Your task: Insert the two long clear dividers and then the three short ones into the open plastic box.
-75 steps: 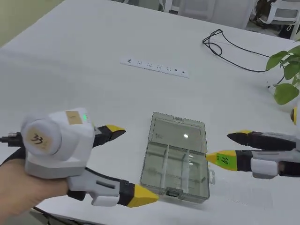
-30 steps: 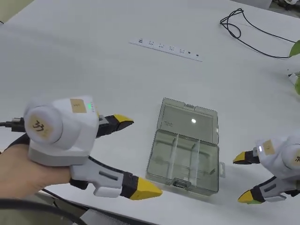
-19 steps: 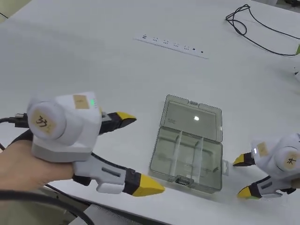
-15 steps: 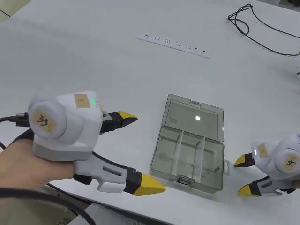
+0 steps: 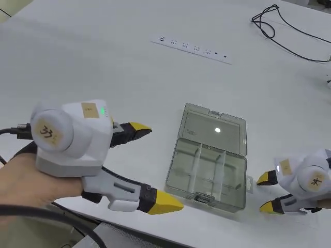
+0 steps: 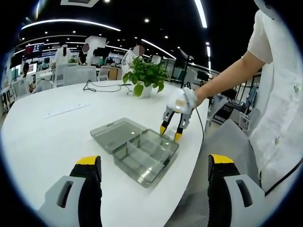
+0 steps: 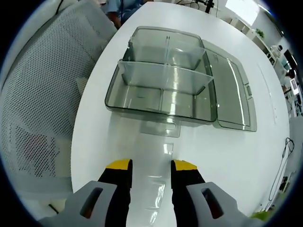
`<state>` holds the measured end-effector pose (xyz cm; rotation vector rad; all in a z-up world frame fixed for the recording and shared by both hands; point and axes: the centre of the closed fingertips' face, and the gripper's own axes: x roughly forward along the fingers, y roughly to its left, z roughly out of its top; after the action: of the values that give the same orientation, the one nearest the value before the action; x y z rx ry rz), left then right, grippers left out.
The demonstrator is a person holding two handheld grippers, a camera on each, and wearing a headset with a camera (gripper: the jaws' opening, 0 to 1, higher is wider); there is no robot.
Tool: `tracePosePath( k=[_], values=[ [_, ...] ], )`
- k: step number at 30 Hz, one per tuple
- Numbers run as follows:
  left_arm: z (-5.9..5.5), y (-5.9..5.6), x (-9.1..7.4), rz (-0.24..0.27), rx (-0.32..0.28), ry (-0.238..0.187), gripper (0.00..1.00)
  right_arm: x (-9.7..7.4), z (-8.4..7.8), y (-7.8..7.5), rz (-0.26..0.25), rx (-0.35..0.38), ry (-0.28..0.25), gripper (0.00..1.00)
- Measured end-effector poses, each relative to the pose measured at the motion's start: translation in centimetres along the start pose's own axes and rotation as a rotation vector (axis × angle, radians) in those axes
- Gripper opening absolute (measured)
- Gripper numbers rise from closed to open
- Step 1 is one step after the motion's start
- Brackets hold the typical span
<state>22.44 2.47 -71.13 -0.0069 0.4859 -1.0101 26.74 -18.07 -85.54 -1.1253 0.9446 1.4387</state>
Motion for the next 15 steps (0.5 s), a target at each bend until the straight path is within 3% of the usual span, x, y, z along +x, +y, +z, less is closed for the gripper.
tracePosePath(
  k=[15],
  values=[
    [0.25,-0.17,-0.19,-0.012,0.014,0.005,0.95,-0.53,0.14,0.27,-0.012,0.022,0.005,0.33]
  ],
)
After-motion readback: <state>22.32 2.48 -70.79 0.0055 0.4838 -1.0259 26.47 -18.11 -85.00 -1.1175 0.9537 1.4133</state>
